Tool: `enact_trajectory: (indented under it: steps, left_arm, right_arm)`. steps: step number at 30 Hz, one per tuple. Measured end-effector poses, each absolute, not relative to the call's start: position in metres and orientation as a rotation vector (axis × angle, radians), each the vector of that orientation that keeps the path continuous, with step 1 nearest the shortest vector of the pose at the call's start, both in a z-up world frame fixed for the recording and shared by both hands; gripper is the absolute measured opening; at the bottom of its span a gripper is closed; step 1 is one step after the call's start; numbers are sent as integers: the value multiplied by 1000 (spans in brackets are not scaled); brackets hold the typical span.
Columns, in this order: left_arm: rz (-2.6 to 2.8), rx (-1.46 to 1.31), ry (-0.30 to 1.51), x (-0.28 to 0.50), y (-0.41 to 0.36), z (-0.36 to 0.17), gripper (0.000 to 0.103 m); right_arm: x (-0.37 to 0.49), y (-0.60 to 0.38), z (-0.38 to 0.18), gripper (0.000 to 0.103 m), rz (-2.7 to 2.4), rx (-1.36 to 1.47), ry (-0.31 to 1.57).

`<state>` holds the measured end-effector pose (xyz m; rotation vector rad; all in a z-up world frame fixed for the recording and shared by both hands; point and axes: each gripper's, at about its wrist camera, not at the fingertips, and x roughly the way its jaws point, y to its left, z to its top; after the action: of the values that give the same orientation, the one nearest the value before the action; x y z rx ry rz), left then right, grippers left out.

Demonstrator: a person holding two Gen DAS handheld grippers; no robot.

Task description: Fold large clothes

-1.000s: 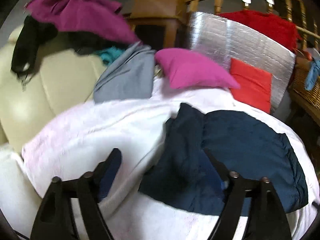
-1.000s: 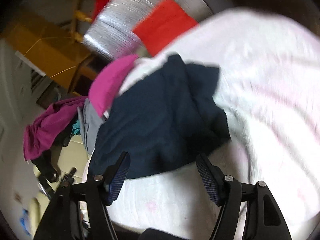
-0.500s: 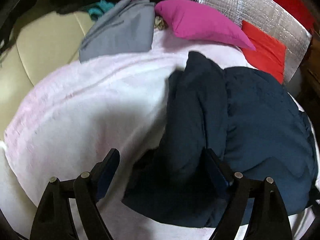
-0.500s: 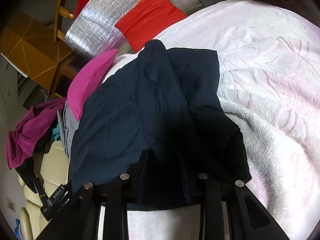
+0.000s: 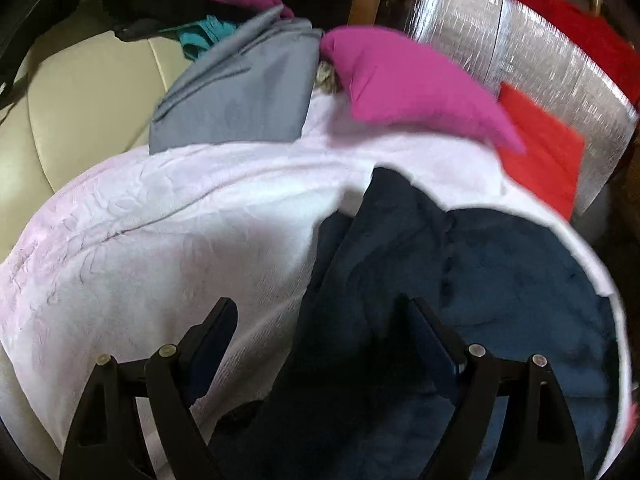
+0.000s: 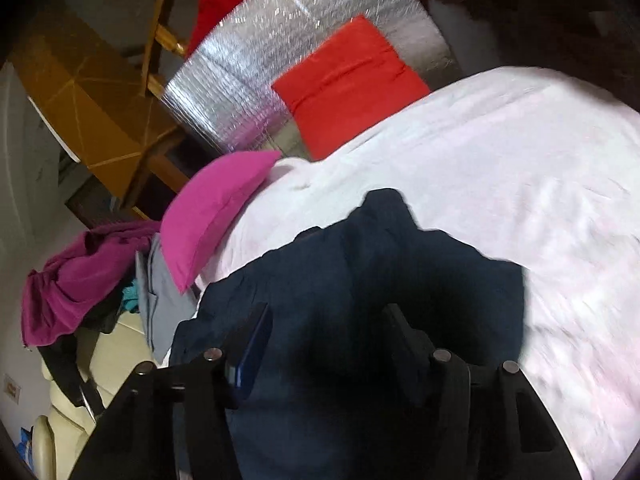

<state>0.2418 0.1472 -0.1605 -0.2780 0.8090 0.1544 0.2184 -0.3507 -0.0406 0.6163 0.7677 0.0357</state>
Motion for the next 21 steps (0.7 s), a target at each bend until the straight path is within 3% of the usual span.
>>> enact_trajectory:
  steps: [4,7,11,16,21]
  left_arm:
    - [166,-289,846,252,148,-170,87]
    - [158,-302,871,259,150,-174,89]
    - [160,-313,888,263,152,-179,90]
    - [178,-301,852,255,152,-169,90]
    - [163,-261,787,244,147,-155,90]
  right_arm:
    - [277,-359,-72,60,-96,644,880]
    - [306,-375,-110,48,-160,740,992]
    - [309,-367,-92,50,-195,697,988]
    - [299,-318,-45,50,-67,570,850]
    - [323,-244,-49,50,71,447,923]
